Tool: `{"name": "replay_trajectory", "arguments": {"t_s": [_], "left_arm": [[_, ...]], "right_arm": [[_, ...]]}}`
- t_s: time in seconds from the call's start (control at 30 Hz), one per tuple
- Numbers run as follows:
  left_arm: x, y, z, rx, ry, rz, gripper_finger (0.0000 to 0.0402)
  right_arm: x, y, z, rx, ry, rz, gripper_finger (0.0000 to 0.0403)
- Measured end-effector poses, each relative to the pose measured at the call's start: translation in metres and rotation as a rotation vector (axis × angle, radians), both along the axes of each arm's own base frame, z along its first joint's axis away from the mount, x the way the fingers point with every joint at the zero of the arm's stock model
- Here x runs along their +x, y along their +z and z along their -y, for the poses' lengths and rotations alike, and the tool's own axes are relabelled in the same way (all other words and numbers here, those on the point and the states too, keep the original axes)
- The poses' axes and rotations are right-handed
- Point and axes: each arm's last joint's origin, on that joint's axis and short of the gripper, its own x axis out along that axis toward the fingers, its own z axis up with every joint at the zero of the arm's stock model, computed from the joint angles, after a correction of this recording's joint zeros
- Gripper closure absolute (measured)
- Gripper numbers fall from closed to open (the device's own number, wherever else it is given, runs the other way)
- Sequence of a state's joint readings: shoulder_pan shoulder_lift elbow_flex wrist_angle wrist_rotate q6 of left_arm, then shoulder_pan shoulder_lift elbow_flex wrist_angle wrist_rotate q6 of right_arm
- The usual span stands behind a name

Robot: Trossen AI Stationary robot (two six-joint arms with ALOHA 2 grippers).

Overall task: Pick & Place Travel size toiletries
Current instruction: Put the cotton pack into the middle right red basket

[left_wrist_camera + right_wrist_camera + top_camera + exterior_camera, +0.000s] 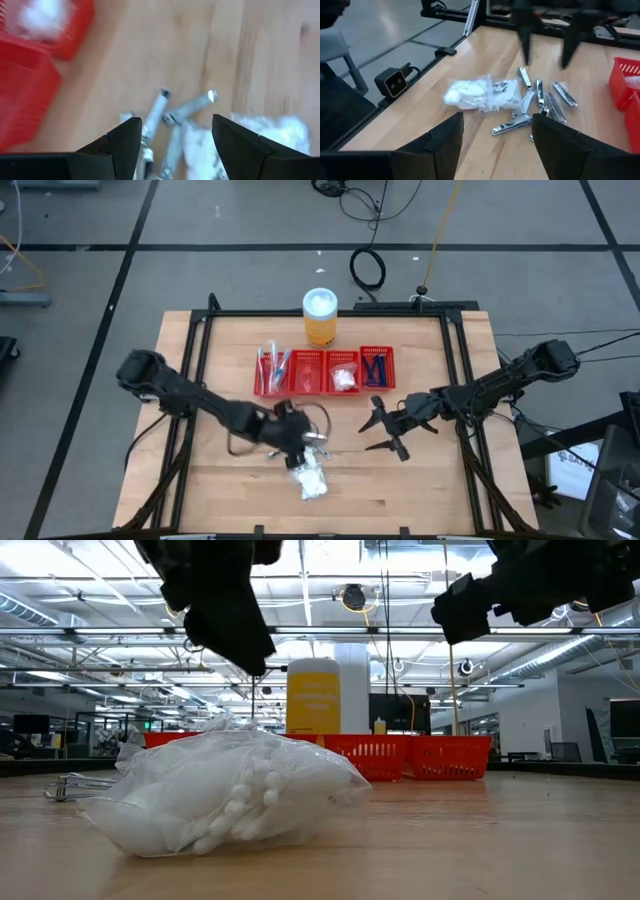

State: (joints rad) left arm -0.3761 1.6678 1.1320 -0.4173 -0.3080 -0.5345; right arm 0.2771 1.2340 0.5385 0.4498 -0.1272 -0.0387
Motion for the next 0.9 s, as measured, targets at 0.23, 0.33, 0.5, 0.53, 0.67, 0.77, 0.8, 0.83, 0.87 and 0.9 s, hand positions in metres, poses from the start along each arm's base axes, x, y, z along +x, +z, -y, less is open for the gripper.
{"name": "replay_trajectory", "arguments": {"t_s": [0.23, 0.33, 0.5, 0.53, 0.67, 0.77, 0.8, 0.83, 0.87, 0.9], "left_arm": [[0.02, -0.028, 0.034, -0.008, -0.021, -0.172, 0.0163], [0.023, -0.037, 0.037, -0.02, 0.006, -0.187, 0.0163], [0.026, -0.051, 0.036, -0.073, 0.027, -0.242, 0.0163], [0.027, -0.052, 0.036, -0.075, 0.028, -0.246, 0.0163], [0.027, -0.056, 0.036, -0.071, 0.029, -0.256, 0.0163], [0.027, -0.055, 0.036, -0.073, 0.029, -0.252, 0.0164], [0.027, -0.055, 0.036, -0.073, 0.029, -0.253, 0.0167], [0.027, -0.056, 0.036, -0.072, 0.029, -0.254, 0.0173], [0.027, -0.056, 0.036, -0.073, 0.028, -0.255, 0.0182], [0.027, -0.056, 0.036, -0.074, 0.028, -0.254, 0.0194]], "right_arm": [[-0.001, -0.003, 0.0, -0.007, 0.0, -0.028, 0.0189], [-0.001, -0.003, 0.0, -0.007, 0.001, -0.028, 0.0192], [-0.001, -0.003, 0.0, 0.006, -0.002, -0.035, 0.0193], [-0.001, -0.003, 0.0, 0.009, -0.003, -0.037, 0.0193], [-0.001, -0.003, 0.0, 0.009, -0.003, -0.043, 0.0193], [-0.001, -0.003, 0.0, 0.008, -0.003, -0.043, 0.0193], [-0.001, -0.003, 0.0, 0.008, -0.003, -0.044, 0.0193], [-0.001, -0.003, 0.0, 0.008, -0.004, -0.044, 0.0193], [-0.001, -0.003, 0.0, 0.008, -0.004, -0.044, 0.0193], [-0.001, -0.004, 0.0, 0.008, -0.003, -0.044, 0.0193]]}}
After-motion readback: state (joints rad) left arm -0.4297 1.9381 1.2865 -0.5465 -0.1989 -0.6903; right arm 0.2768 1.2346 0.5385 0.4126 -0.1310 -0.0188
